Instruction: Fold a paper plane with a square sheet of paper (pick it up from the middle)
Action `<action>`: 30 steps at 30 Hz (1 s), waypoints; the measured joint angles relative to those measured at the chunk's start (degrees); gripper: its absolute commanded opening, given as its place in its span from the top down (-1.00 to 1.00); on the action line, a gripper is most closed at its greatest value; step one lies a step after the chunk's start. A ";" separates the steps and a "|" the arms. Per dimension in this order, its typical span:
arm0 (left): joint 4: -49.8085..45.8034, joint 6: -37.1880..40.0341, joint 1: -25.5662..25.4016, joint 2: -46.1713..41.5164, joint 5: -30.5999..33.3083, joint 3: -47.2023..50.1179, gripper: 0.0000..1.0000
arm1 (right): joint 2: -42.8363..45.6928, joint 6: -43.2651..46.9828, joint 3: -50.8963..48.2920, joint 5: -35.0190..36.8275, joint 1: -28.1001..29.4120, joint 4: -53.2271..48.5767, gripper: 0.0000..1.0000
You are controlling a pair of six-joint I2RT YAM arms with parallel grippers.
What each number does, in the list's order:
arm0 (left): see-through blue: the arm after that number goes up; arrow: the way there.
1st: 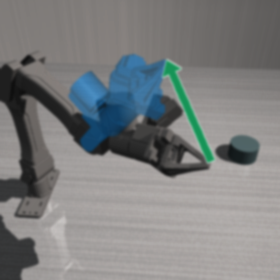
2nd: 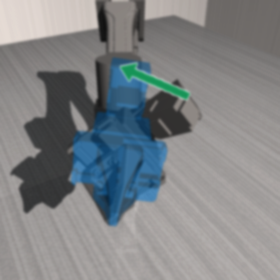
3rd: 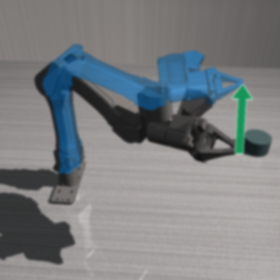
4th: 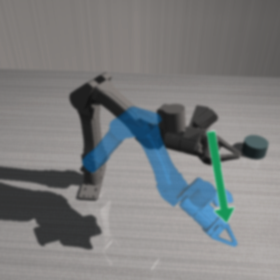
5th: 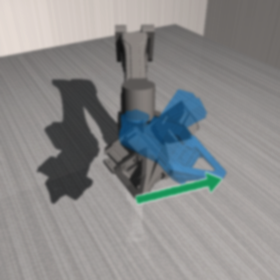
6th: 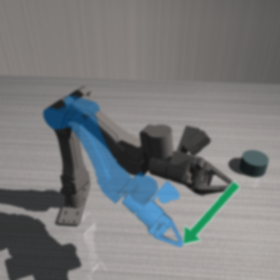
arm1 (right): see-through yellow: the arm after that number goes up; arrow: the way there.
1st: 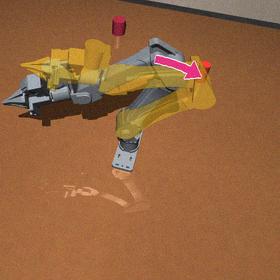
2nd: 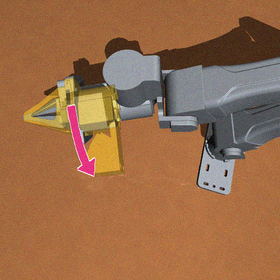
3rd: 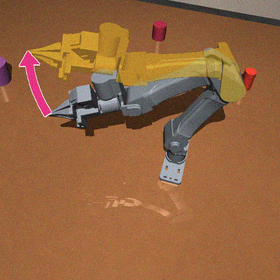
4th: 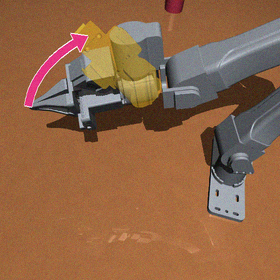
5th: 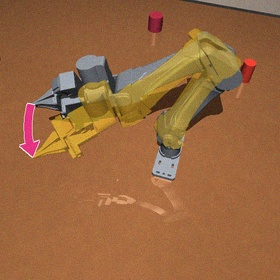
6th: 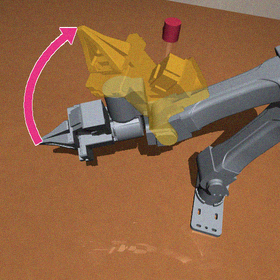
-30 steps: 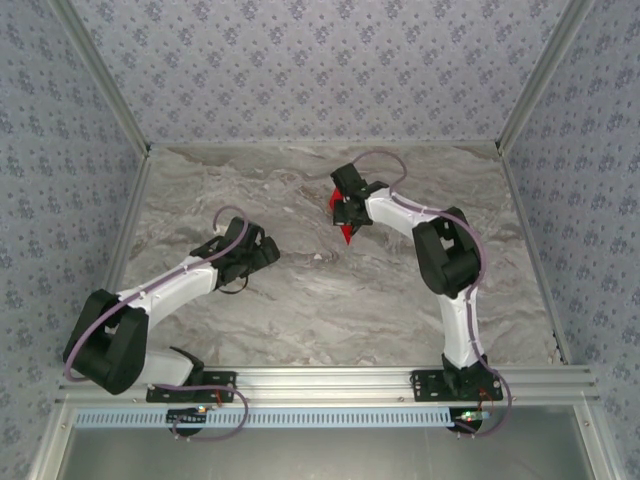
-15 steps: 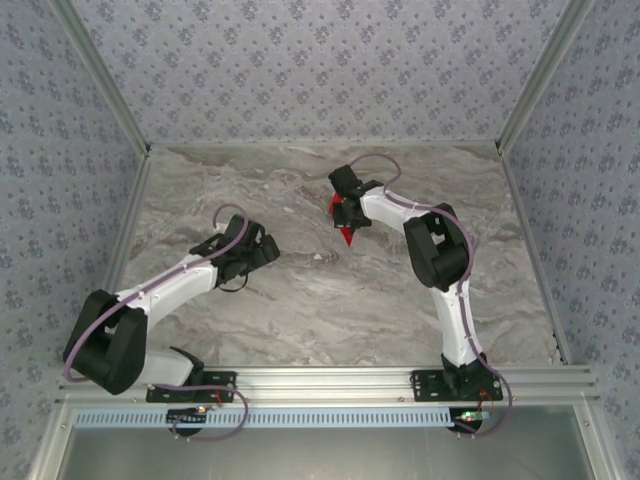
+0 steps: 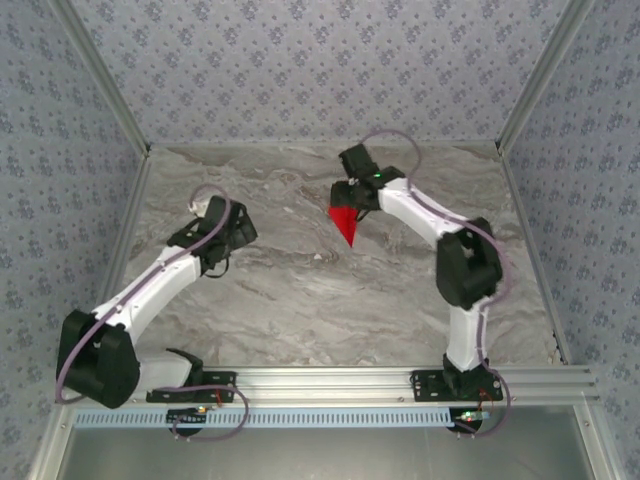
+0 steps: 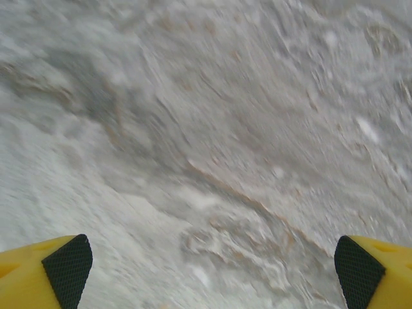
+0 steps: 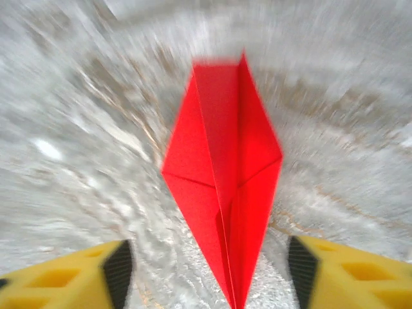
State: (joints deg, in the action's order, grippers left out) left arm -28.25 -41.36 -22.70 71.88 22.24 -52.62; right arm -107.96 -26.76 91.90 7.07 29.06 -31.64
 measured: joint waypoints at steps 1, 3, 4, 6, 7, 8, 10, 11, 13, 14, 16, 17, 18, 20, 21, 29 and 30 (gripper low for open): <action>-0.33 0.98 1.20 -0.90 1.05 -0.24 -0.98 | 4.24 0.31 -2.01 0.81 -0.63 1.27 -0.84; -0.42 2.95 3.82 -2.47 2.75 -0.24 -0.98 | 11.93 0.76 -6.58 3.65 -2.29 4.04 -1.00; -0.28 3.96 5.18 -3.21 3.50 -0.20 -0.98 | 16.02 1.44 -9.70 5.88 -3.45 5.75 -1.00; 1.05 5.95 7.61 -4.92 5.01 0.72 -0.98 | 22.36 2.25 -15.98 9.88 -5.97 8.81 -1.00; 2.62 7.19 8.76 -6.03 5.88 2.01 -0.98 | 25.16 2.56 -19.69 11.87 -7.58 10.23 -1.00; 4.46 8.48 9.70 -7.23 6.58 3.76 -0.98 | 27.32 2.91 -23.34 13.46 -9.44 11.45 -1.00; 8.11 10.95 11.17 -9.11 7.63 7.52 -0.99 | 29.83 3.61 -30.01 16.04 -13.22 13.46 -1.00; 10.32 12.46 11.82 -9.73 8.24 9.73 -0.98 | 30.60 3.98 -33.42 17.09 -15.21 14.86 -1.00; 15.43 15.89 12.59 -10.27 9.70 14.23 -0.98 | 31.56 4.94 -39.95 18.80 -18.58 17.62 -1.00; 18.38 17.77 12.70 -10.40 10.38 16.57 -0.98 | 32.06 5.64 -43.69 19.43 -20.11 19.76 -1.00; 23.52 21.38 13.11 -10.49 10.71 20.87 -0.98 | 32.79 7.39 -50.16 20.63 -21.97 24.30 -1.00; 25.81 23.02 13.53 -10.49 10.58 22.69 -0.98 | 33.00 8.50 -53.42 21.11 -22.51 27.15 -1.00; 27.71 24.30 14.01 -10.49 10.38 24.02 -0.98 | 33.09 9.44 -55.76 21.46 -22.75 29.33 -1.00; 31.78 26.84 15.76 -10.19 9.20 26.16 -0.99 | 32.92 11.41 -59.98 21.66 -23.19 34.16 -1.00; 33.86 27.85 16.74 -9.64 8.15 26.67 -0.99 | 32.72 12.15 -61.31 21.53 -23.37 36.81 -1.00; 55.76 35.87 20.52 2.67 -4.72 30.53 -0.98 | 30.05 20.13 -66.51 12.87 -25.59 55.91 -1.00; 57.46 36.46 20.74 3.91 -6.08 30.73 -0.99 | 30.05 20.98 -66.75 11.52 -25.97 57.44 -1.00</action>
State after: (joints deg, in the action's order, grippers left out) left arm 29.21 -4.91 -1.96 75.79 16.16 -21.89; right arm -77.91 -5.78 25.15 18.59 3.09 25.80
